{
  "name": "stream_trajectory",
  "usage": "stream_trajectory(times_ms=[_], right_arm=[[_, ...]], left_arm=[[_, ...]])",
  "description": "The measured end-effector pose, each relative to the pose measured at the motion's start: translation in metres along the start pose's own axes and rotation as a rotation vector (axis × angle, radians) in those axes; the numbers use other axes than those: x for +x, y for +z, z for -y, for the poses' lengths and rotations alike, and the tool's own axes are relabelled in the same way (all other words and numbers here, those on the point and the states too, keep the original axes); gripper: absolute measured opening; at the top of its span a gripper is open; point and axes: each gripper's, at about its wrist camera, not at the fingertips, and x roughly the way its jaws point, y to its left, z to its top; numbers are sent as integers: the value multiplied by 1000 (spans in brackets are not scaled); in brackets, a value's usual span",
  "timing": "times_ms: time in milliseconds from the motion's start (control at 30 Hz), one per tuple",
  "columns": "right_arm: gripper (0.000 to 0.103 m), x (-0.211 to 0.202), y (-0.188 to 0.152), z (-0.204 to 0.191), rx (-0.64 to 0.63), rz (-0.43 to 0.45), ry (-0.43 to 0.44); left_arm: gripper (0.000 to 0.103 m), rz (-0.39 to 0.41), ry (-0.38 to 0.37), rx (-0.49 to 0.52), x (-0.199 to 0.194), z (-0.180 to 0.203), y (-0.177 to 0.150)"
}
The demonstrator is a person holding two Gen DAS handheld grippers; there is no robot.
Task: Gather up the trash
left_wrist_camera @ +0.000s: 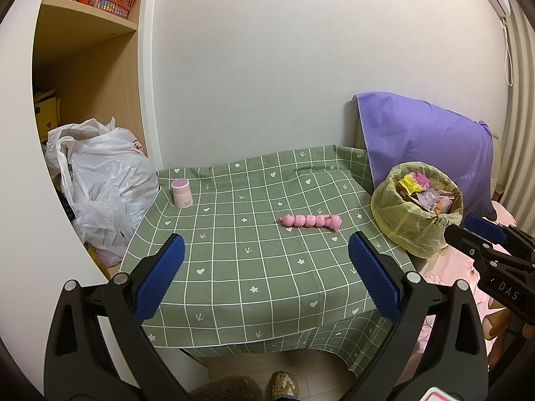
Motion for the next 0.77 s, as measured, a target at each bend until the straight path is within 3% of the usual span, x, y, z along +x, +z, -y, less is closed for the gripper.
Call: stream_trajectory(times_ms=[500, 633, 700, 767], right_arm=[[51, 2, 4, 3, -9, -6, -26], [52, 18, 8, 8, -6, -27, -25], [61, 38, 12, 13, -2, -57, 13], [62, 69, 17, 14, -19, -107, 81]], left_arm=[[94, -30, -11, -14, 17, -4, -2], [93, -91, -31, -60, 48, -17, 2], [94, -130, -10, -88, 78, -30, 5], [93, -164, 9, -129, 109, -47, 5]])
